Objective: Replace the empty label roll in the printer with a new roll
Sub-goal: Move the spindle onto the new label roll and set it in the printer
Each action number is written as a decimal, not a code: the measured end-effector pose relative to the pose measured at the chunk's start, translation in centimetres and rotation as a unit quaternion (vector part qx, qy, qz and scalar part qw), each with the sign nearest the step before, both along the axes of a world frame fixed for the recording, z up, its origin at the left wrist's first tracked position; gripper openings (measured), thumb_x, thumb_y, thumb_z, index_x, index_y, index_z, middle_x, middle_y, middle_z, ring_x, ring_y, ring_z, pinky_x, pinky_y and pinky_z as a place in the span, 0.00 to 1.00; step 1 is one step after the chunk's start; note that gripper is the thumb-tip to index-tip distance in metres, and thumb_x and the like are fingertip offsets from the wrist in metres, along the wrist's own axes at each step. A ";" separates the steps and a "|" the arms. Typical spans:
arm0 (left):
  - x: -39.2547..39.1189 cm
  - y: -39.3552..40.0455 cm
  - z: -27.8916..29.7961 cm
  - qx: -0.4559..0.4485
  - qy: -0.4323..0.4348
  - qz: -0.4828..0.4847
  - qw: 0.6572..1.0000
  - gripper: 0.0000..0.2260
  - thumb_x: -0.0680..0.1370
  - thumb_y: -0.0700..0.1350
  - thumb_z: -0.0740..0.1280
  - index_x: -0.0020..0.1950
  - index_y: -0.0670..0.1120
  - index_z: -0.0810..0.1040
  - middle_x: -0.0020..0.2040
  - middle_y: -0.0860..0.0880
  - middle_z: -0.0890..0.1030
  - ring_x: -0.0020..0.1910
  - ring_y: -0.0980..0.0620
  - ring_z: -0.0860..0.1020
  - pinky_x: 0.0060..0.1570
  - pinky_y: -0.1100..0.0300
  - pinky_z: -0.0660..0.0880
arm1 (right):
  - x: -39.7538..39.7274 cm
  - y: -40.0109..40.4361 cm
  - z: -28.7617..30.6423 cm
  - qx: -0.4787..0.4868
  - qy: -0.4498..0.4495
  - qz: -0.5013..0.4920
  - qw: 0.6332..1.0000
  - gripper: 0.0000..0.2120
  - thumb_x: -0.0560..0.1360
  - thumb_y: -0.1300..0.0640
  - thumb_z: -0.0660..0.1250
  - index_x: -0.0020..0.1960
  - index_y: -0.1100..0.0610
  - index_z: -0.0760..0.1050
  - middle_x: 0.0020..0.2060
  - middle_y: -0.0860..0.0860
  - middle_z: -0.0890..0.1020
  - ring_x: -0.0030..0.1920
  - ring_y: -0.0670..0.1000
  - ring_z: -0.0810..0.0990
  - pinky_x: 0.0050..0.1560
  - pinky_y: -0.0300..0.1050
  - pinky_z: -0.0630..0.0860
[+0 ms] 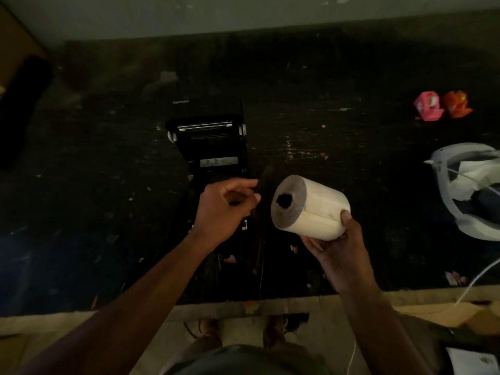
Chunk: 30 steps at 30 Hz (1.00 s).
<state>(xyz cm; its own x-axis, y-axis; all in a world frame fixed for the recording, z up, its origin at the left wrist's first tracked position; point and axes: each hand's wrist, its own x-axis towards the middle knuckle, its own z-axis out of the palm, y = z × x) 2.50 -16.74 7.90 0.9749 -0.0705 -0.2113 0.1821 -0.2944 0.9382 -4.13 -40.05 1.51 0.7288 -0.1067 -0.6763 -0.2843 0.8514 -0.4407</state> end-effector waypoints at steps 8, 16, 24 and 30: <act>-2.0 0.4 -0.7 0.082 -0.165 -0.022 0.983 0.16 0.74 0.38 0.76 0.61 0.47 0.85 0.52 0.52 0.84 0.49 0.60 0.84 0.51 0.67 0.80 | 0.4 4.6 4.5 -0.058 -0.006 -0.002 0.998 0.07 0.80 0.57 0.65 0.48 0.47 0.70 0.54 0.55 0.81 0.61 0.61 0.80 0.66 0.71 0.72; -3.0 2.0 -3.2 -0.083 -0.010 0.018 0.996 0.14 0.78 0.47 0.69 0.63 0.48 0.82 0.59 0.49 0.85 0.60 0.49 0.83 0.58 0.47 0.81 | 0.8 6.6 5.7 -0.255 -0.063 0.052 0.963 0.05 0.79 0.57 0.68 0.54 0.53 0.78 0.54 0.47 0.82 0.61 0.54 0.81 0.50 0.49 0.83; -5.3 2.5 -3.7 -0.401 0.232 0.221 0.858 0.15 0.82 0.49 0.62 0.65 0.46 0.80 0.59 0.43 0.86 0.57 0.45 0.85 0.60 0.48 0.78 | 1.2 9.8 5.8 -0.642 -0.209 0.145 0.723 0.29 0.65 0.44 0.81 0.63 0.50 0.77 0.61 0.44 0.79 0.62 0.41 0.78 0.59 0.37 0.78; -6.2 4.2 -4.2 -0.476 0.229 0.249 0.812 0.24 0.75 0.54 0.65 0.67 0.45 0.81 0.64 0.40 0.83 0.62 0.42 0.81 0.60 0.50 0.78 | 0.4 12.7 6.8 -0.698 -0.275 0.199 0.631 0.34 0.66 0.40 0.79 0.67 0.52 0.75 0.72 0.49 0.71 0.73 0.48 0.70 0.68 0.49 0.75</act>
